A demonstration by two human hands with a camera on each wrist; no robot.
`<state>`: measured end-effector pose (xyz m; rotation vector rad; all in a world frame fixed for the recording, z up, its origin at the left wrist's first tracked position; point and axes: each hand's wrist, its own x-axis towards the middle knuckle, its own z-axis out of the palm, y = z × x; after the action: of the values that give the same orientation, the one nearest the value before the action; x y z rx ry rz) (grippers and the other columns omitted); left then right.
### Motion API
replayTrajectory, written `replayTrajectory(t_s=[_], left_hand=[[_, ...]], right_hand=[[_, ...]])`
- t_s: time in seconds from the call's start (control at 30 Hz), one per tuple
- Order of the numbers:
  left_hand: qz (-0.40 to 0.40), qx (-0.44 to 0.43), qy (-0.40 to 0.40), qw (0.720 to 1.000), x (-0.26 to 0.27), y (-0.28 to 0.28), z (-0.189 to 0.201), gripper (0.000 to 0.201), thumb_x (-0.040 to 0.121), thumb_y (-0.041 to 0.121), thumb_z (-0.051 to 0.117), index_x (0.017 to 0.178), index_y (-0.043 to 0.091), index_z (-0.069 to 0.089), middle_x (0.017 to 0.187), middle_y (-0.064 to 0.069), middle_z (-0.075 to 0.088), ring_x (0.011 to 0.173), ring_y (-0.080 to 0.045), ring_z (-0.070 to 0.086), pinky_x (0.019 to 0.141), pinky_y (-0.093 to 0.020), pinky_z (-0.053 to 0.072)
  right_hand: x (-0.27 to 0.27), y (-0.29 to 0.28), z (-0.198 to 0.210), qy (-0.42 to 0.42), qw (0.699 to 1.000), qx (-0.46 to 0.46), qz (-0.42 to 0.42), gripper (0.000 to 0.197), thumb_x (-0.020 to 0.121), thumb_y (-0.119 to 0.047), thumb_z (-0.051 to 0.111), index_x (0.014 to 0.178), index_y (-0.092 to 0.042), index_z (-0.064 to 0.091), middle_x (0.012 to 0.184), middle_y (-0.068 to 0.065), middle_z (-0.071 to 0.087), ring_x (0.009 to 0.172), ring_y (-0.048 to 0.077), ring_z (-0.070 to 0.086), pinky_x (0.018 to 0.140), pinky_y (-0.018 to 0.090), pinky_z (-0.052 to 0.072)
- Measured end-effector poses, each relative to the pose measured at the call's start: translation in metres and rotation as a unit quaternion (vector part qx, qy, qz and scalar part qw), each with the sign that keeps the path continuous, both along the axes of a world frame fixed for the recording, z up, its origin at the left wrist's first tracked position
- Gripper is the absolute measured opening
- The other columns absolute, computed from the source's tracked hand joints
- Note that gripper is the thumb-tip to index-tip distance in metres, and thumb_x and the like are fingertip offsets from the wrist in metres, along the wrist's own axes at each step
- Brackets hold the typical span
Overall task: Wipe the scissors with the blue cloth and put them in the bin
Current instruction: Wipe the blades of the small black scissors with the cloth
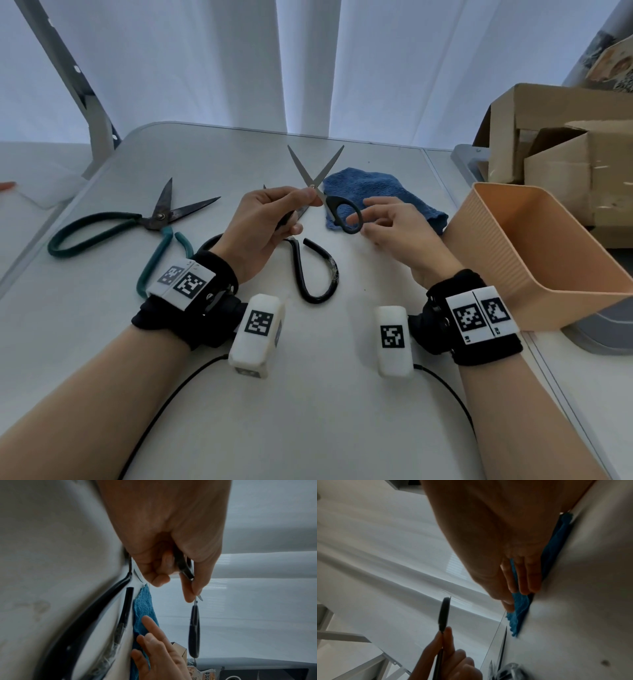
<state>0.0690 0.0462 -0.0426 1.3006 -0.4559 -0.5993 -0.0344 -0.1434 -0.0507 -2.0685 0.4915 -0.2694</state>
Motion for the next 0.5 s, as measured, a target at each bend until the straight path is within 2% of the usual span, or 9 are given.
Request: replayTrajectory(t_s=[0.07, 0.1, 0.17, 0.23, 0.27, 0.37, 0.43, 0.5], left_hand=[[0.001, 0.001, -0.002, 1.0, -0.001, 0.0, 0.0, 0.017, 0.091, 0.022, 0.068, 0.084, 0.01, 0.078, 0.052, 0.001, 0.023, 0.061, -0.023, 0.014, 0.062, -0.025, 0.036], [0.001, 0.001, -0.002, 1.0, -0.001, -0.001, 0.001, 0.017, 0.092, 0.021, 0.068, 0.083, 0.01, 0.078, 0.052, 0.001, 0.023, 0.061, -0.022, 0.014, 0.061, -0.025, 0.035], [0.001, 0.003, -0.003, 1.0, -0.002, 0.0, 0.001, 0.018, 0.092, 0.021, 0.068, 0.083, 0.011, 0.078, 0.052, 0.001, 0.022, 0.06, -0.021, 0.014, 0.062, -0.025, 0.035], [0.0, 0.004, -0.003, 1.0, -0.002, 0.0, 0.003, 0.018, 0.092, 0.021, 0.067, 0.082, 0.011, 0.079, 0.053, 0.001, 0.022, 0.061, -0.022, 0.013, 0.062, -0.025, 0.035], [-0.001, 0.005, -0.002, 1.0, -0.002, 0.0, 0.003, 0.018, 0.092, 0.021, 0.067, 0.082, 0.011, 0.078, 0.053, 0.0, 0.022, 0.061, -0.022, 0.013, 0.062, -0.025, 0.035], [-0.006, 0.008, -0.006, 1.0, -0.003, 0.001, 0.004, 0.018, 0.092, 0.022, 0.067, 0.083, 0.012, 0.078, 0.053, -0.001, 0.022, 0.061, -0.022, 0.013, 0.062, -0.025, 0.036], [-0.012, 0.009, -0.008, 1.0, -0.004, 0.001, 0.004, 0.017, 0.09, 0.024, 0.068, 0.082, 0.012, 0.078, 0.055, -0.003, 0.022, 0.059, -0.02, 0.015, 0.062, -0.023, 0.038], [-0.022, 0.011, -0.01, 1.0, -0.004, 0.002, 0.004, 0.018, 0.086, 0.027, 0.07, 0.083, 0.01, 0.078, 0.055, -0.002, 0.023, 0.055, -0.016, 0.019, 0.062, -0.022, 0.04]], right_hand=[[0.006, 0.001, 0.0, 0.05, 0.998, -0.01, 0.048, 0.029, 0.093, -0.01, 0.059, 0.094, -0.033, 0.077, 0.146, -0.009, 0.044, 0.122, 0.009, 0.052, 0.107, 0.031, 0.038], [0.009, 0.002, 0.001, 0.064, 0.996, -0.018, 0.067, 0.029, 0.095, -0.014, 0.058, 0.094, -0.034, 0.078, 0.15, -0.007, 0.043, 0.135, 0.009, 0.044, 0.116, 0.035, 0.03], [0.014, 0.001, -0.001, 0.067, 0.993, -0.051, 0.088, 0.029, 0.097, -0.018, 0.054, 0.099, -0.032, 0.08, 0.147, -0.005, 0.051, 0.14, 0.01, 0.04, 0.121, 0.041, 0.022], [0.014, -0.001, -0.002, 0.058, 0.993, -0.065, 0.082, 0.028, 0.099, -0.015, 0.053, 0.106, -0.021, 0.079, 0.139, -0.006, 0.06, 0.133, 0.009, 0.048, 0.118, 0.035, 0.029], [0.012, -0.002, -0.002, 0.049, 0.994, -0.064, 0.068, 0.026, 0.099, -0.014, 0.054, 0.107, -0.017, 0.078, 0.133, -0.007, 0.063, 0.126, 0.008, 0.052, 0.112, 0.03, 0.035], [0.005, -0.002, -0.001, -0.022, 1.0, -0.015, -0.009, 0.019, 0.088, -0.012, 0.067, 0.102, -0.016, 0.079, 0.11, -0.006, 0.074, 0.104, 0.008, 0.065, 0.093, 0.024, 0.048], [-0.002, -0.003, 0.003, -0.073, 0.995, 0.032, -0.059, 0.022, 0.08, -0.005, 0.073, 0.099, -0.016, 0.078, 0.097, -0.003, 0.075, 0.095, 0.011, 0.069, 0.087, 0.025, 0.054], [-0.009, -0.004, 0.007, -0.102, 0.99, 0.051, -0.088, 0.029, 0.076, 0.002, 0.077, 0.096, -0.018, 0.071, 0.092, -0.004, 0.071, 0.089, 0.011, 0.068, 0.082, 0.023, 0.056]])
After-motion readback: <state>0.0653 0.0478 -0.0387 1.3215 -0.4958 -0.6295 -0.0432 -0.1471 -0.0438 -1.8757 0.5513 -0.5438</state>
